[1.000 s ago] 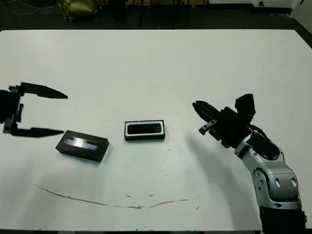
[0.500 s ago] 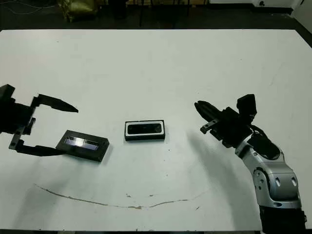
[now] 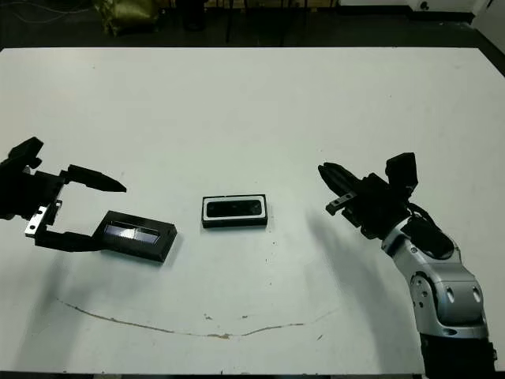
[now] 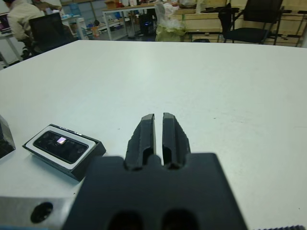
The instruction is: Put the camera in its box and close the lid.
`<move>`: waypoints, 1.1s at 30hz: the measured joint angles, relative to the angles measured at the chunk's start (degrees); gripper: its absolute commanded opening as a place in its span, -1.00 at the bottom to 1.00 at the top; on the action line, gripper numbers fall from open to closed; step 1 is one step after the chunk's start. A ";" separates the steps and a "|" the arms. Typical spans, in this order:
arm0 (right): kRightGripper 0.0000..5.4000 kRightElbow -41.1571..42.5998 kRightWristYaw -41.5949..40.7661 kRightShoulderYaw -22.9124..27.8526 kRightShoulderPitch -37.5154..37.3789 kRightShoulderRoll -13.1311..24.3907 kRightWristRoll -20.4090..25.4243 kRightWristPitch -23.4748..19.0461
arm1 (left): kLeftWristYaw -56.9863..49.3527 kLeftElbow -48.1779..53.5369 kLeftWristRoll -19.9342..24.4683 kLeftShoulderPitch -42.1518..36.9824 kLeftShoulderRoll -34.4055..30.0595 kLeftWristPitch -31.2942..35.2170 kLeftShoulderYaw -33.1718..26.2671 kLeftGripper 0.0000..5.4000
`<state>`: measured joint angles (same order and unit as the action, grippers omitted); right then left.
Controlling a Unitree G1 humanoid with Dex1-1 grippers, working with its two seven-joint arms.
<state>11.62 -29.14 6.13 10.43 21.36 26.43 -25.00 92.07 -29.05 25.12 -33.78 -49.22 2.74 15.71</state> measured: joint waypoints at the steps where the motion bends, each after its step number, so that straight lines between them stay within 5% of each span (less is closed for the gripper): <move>1: -1.00 0.02 0.00 0.02 -0.05 -0.01 0.03 0.00 | 0.00 -0.74 -0.43 -0.57 0.01 0.21 0.57 0.99; 13: -1.00 -0.84 -0.56 0.59 -0.54 -0.20 0.40 0.56 | 0.08 -7.77 -1.98 -7.11 2.10 2.20 7.49 0.99; 33: -1.00 -2.41 -1.29 0.75 -0.95 -0.21 0.12 2.11 | 0.15 0.87 3.28 -7.28 -0.83 -0.34 9.37 0.99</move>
<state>9.21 -30.43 6.88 9.48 21.15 26.54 -22.89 92.21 -28.18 28.40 -41.06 -50.05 2.40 25.08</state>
